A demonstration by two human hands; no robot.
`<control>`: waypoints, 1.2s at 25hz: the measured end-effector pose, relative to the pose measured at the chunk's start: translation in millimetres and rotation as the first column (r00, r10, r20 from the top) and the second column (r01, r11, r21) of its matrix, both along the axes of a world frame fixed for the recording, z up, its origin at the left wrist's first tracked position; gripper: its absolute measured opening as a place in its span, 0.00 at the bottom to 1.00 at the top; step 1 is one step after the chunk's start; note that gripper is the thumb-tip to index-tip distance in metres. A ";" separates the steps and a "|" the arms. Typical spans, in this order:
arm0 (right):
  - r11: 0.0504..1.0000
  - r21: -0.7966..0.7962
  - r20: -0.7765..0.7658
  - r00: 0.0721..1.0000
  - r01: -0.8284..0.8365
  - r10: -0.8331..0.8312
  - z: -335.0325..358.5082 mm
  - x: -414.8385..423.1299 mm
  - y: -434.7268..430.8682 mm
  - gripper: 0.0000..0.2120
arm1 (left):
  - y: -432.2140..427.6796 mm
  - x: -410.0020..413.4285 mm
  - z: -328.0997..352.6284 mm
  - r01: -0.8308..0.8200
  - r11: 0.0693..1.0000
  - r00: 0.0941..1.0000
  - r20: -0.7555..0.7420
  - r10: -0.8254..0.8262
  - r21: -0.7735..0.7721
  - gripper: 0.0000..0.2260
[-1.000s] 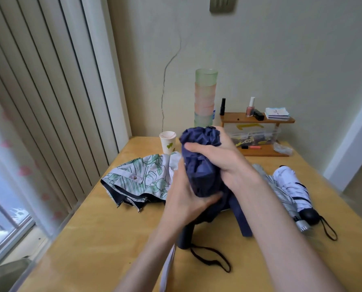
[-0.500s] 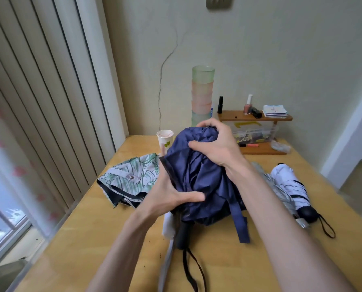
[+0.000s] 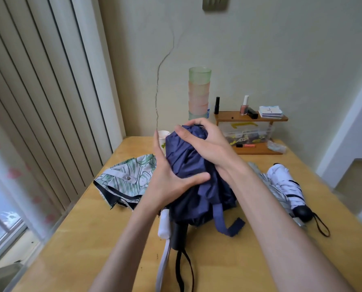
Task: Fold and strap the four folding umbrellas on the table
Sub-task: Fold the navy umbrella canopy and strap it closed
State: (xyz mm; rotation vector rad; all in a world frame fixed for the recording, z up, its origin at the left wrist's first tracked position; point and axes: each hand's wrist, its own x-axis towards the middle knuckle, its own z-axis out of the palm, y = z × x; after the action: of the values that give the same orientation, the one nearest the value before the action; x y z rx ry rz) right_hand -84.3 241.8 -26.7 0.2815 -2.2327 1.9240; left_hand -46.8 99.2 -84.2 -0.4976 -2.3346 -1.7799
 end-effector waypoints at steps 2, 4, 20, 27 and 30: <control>0.990 -0.107 -0.033 0.996 -0.087 0.084 -3.6 2.7 -0.1 0.17 | -10.8 -4.9 -0.9 0.069 0.996 0.990 0.120 -0.075 0.060 0.52; 0.970 -0.193 -0.075 0.988 -0.145 0.133 -6.7 4.0 -2.6 0.12 | -13.4 -5.3 -1.9 0.109 0.990 0.971 0.205 -0.125 0.087 0.37; 0.988 0.094 -0.156 0.978 -0.123 0.136 -25.1 2.9 9.9 0.26 | -1.2 -5.7 -14.9 -0.006 0.871 0.969 0.218 -0.116 0.492 0.21; 0.970 0.177 -0.105 0.983 0.169 -0.152 -42.9 29.9 31.1 0.31 | -4.0 -6.1 -6.0 -0.067 0.857 0.920 0.365 -0.145 0.511 0.31; 0.987 0.150 -0.008 0.999 0.050 -0.049 -33.3 32.2 39.7 0.22 | -7.1 -5.0 1.4 -0.099 0.842 0.884 0.435 -0.170 0.531 0.25</control>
State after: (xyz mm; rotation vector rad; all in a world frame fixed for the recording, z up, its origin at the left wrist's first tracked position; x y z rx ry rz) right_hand -52.1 281.5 -60.0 0.2482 -2.3632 1.7319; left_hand -51.9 92.1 -82.8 -0.0125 -1.9005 -2.6893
